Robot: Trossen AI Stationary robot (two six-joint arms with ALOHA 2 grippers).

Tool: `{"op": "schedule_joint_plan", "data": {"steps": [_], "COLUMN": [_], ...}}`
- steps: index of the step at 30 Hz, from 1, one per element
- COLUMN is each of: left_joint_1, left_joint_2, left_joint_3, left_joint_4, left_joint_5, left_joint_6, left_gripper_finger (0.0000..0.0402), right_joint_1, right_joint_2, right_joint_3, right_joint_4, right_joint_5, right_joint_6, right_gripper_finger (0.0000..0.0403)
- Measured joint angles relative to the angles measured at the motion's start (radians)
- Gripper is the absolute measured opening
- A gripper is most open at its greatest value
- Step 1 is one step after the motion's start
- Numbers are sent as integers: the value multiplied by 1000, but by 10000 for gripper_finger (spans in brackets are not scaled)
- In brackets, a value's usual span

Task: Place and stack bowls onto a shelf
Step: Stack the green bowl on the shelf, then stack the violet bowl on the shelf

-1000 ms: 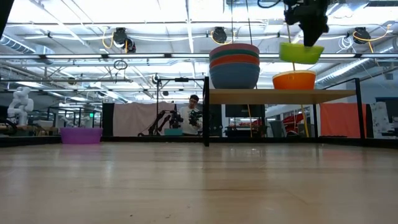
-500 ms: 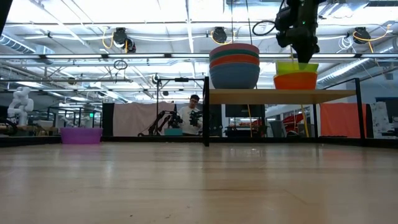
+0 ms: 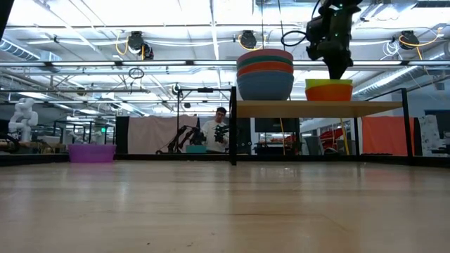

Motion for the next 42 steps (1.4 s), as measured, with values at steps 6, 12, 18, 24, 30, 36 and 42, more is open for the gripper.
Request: {"op": "schedule_joint_plan", "data": {"steps": [6, 12, 18, 24, 30, 36, 42], "left_joint_1": [0, -1, 5, 60, 143, 260, 398], "left_joint_2": [0, 0, 0, -24, -49, -36, -42], "left_joint_3": [0, 0, 0, 2, -23, -40, -118], "left_joint_4": [-75, -157, -275, -524, -652, -661, -660], "left_joint_5": [0, -82, -266, -274, -210, -127, -112], "left_joint_6": [1, -22, -126, -438, -668, -775, -782], "left_gripper_finger": [124, 124, 124, 124, 124, 124, 124], "right_joint_1": [2, 30, 83, 155, 220, 248, 259], "right_joint_2": [-18, -49, -130, -264, -386, -463, -516], "right_joint_3": [-40, -40, -40, -40, -40, -40, -40], "right_joint_4": [86, 96, 137, 228, 352, 394, 410], "right_joint_5": [1, 0, -1, -2, -2, -2, -2], "right_joint_6": [-42, -77, -84, -87, -72, -64, -17], "right_gripper_finger": [54, 89, 92, 90, 91, 91, 91]}}
